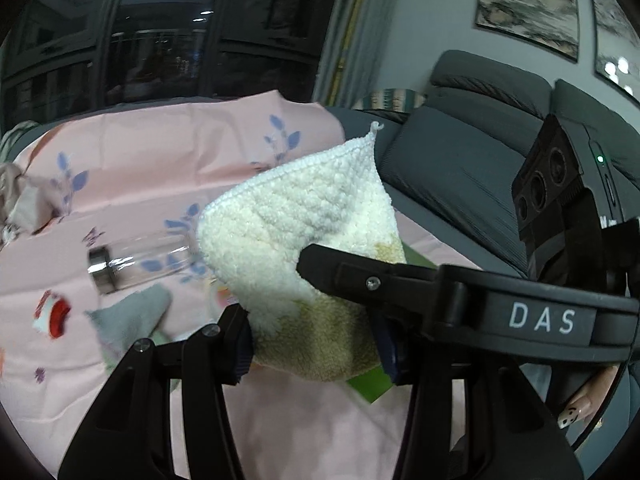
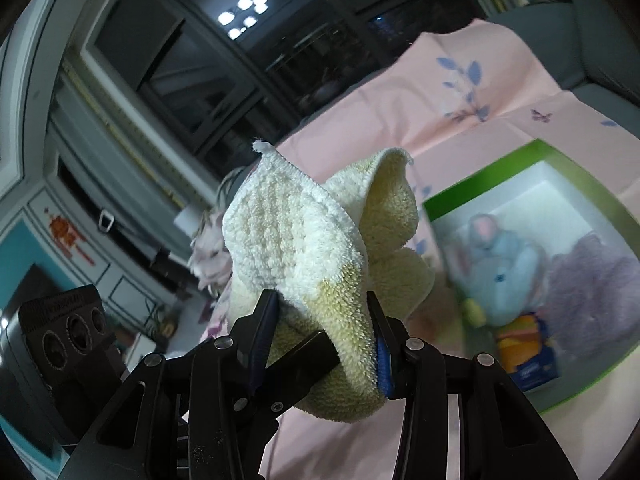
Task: Organize soft objects
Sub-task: 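Carry the knit towel with the right gripper over the green box and lower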
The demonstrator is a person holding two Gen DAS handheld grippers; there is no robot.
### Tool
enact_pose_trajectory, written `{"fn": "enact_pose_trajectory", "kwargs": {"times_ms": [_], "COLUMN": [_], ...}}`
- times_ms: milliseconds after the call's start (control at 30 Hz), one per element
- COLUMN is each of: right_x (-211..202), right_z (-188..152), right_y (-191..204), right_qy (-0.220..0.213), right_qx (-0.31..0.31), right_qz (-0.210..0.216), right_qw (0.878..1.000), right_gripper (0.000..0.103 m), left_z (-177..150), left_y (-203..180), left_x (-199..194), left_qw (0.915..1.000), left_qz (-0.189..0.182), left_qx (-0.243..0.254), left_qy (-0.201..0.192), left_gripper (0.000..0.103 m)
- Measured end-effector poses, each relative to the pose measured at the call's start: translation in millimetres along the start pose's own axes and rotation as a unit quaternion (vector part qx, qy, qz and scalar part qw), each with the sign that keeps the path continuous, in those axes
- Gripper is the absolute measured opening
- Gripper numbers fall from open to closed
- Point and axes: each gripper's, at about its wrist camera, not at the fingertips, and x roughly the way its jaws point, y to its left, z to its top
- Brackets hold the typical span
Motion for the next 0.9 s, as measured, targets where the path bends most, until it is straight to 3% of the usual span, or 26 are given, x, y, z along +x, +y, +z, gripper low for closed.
{"fn": "enact_pose_trajectory", "kwargs": {"times_ms": [433,900], "right_x": [-26.8,-20.1], "right_z": [13.7,13.5], "right_y": [-71.3,-122.1], "right_qy": [-0.044,-0.028], "right_qx": [0.066,0.151], "right_qz": [-0.033,-0.077], "right_qw": [0.996,0.985], "right_gripper": [0.045,0.045], "left_z": [12.2,3.3], "left_y": [-41.5,-50.8], "left_x": [68.1,120.2], "left_qw": [0.9965,0.9907], "left_qz": [-0.057,-0.075], "left_qx": [0.037,0.025], "left_qy": [0.047,0.111], "left_gripper": [0.047,0.046]}}
